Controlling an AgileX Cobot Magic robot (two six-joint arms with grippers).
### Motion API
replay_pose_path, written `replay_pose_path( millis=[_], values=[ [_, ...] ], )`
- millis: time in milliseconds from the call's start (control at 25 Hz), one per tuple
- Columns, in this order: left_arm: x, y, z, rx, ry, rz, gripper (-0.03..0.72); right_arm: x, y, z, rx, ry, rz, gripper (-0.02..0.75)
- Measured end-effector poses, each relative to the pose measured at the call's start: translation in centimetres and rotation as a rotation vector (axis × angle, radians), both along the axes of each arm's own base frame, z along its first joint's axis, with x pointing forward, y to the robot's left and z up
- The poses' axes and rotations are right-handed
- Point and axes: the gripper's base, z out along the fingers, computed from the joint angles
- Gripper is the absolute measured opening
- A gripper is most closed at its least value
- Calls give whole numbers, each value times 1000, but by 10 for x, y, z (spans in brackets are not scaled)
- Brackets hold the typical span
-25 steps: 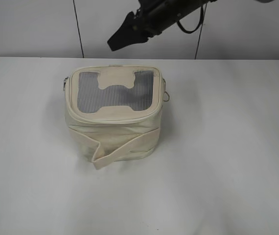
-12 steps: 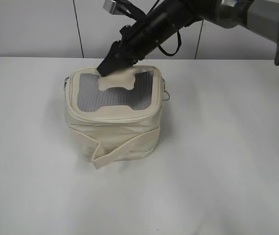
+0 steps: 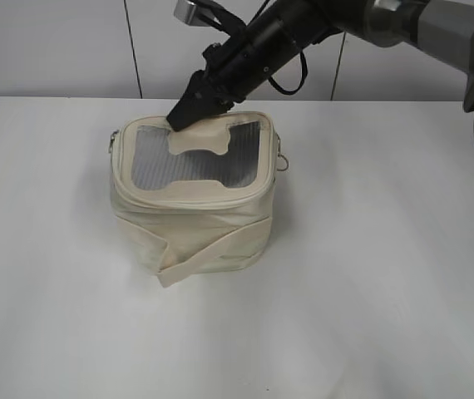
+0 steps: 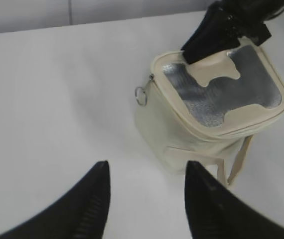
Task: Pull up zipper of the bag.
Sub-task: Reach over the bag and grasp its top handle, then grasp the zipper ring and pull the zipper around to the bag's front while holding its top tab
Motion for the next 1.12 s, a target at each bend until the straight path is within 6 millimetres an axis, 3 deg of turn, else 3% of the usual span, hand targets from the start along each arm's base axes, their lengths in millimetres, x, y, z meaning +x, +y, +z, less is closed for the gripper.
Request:
replay_pose_path(
  millis=[80,240,440,520,680,960,1120],
  values=[
    [43,-8,-15,13,82,-89,375,0,0,0,-1,2,2,55],
    [105,-15,-51,-19,162,-230,377,-1,0,0,-2,8,8,55],
    [157,-7,-110,-77,138,-354,377,-1,0,0,-2,10,9,55],
    [167,-8,-132,-24,96,-418,377,-1,0,0,-3,11,9,55],
    [178,-17,-154,70,15,-489,377,-1,0,0,-2,15,5,54],
    [185,-44,-163,237,-80,-521,377,-1,0,0,-2,24,-3,54],
    [186,-49,-168,261,-83,-509,377,-1,0,0,-3,29,-6,54]
  ],
)
